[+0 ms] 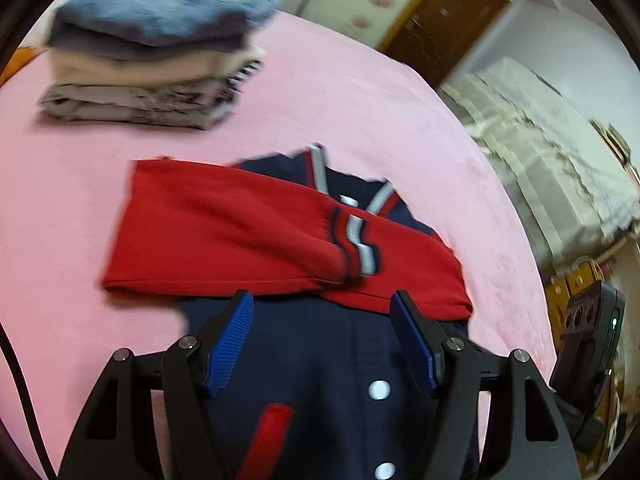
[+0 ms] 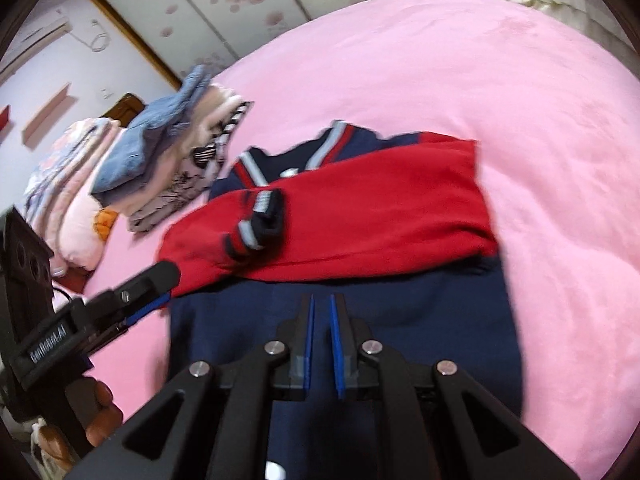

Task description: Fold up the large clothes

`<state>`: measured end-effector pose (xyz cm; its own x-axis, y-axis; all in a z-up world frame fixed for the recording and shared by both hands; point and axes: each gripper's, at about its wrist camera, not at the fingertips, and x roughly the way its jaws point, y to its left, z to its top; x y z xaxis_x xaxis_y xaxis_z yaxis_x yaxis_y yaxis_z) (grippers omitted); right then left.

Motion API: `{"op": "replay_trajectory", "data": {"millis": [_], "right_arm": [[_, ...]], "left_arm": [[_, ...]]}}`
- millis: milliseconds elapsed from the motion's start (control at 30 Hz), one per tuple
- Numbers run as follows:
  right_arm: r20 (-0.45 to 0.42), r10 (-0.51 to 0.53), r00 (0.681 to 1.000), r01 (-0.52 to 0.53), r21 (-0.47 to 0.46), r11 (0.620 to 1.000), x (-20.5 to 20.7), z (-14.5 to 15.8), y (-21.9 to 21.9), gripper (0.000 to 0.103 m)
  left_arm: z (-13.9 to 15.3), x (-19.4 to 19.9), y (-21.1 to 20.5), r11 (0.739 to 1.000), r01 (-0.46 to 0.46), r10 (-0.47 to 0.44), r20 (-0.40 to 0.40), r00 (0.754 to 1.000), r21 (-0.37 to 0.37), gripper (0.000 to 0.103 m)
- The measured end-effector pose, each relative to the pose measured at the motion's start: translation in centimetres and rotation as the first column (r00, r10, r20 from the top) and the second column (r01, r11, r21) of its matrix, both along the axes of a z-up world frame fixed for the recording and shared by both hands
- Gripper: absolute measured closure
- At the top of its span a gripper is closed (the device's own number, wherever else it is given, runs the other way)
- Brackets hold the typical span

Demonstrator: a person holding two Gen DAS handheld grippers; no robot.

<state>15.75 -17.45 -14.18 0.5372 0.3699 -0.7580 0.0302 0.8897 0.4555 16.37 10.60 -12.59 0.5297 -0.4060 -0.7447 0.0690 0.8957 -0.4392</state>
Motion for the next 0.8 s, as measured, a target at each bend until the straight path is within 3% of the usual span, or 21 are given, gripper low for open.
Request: {"op": "replay_trajectory", "data": {"millis": [33,67,200,467,500,567,700,800], "right_arm": [[0.007,0.004,1.000,-0.004,0.011,1.000,0.4,0.1,0.4,0.059],[0.015,0.004,1.000,-0.004,0.021,1.000,0.7,0.1,0.6,0.052],[-0.009,0.004,1.000,-0.003,0.096,0.995,3.4,-0.6,1.2,0.052],[-0.108,0.003,0.994,0.022,0.226,0.974,7.7,-3.6,2.3,0.053],[-0.109,0.003,0.994,0.021,0.220,0.975,8.0,-3.6,2.5,0.056],[-0.103,0.033,0.994,-0.013,0.191,0.982,8.4,-3.3,3.3,0.089],[0.066,0.071,0.995,-0.078,0.107,0.991,7.2,1.4,4.0,0.091],[0.211,0.028,0.977,-0.042,0.063,0.997,5.3,5.3,2.3,0.091]], "left_arm": [[0.0,-0.2,0.9,1.000,-0.023,0.023,0.000,1.000,0.002,0.034],[-0.1,-0.5,2.0,0.999,-0.045,0.045,-0.003,0.999,0.003,0.034],[-0.5,-1.2,5.3,0.992,-0.125,0.125,-0.016,0.992,-0.002,0.034],[-1.4,-1.4,7.2,0.985,-0.173,0.173,-0.025,0.985,0.001,0.034],[-1.4,-1.4,7.2,0.985,-0.172,0.172,-0.026,0.985,-0.001,0.034],[-1.3,-1.4,7.1,0.985,-0.172,0.172,-0.023,0.985,-0.001,0.034],[-0.8,-1.4,7.0,0.984,-0.176,0.176,0.000,0.984,0.004,0.034],[-0.5,-1.4,6.9,0.985,-0.173,0.173,0.016,0.985,0.009,0.034]]}}
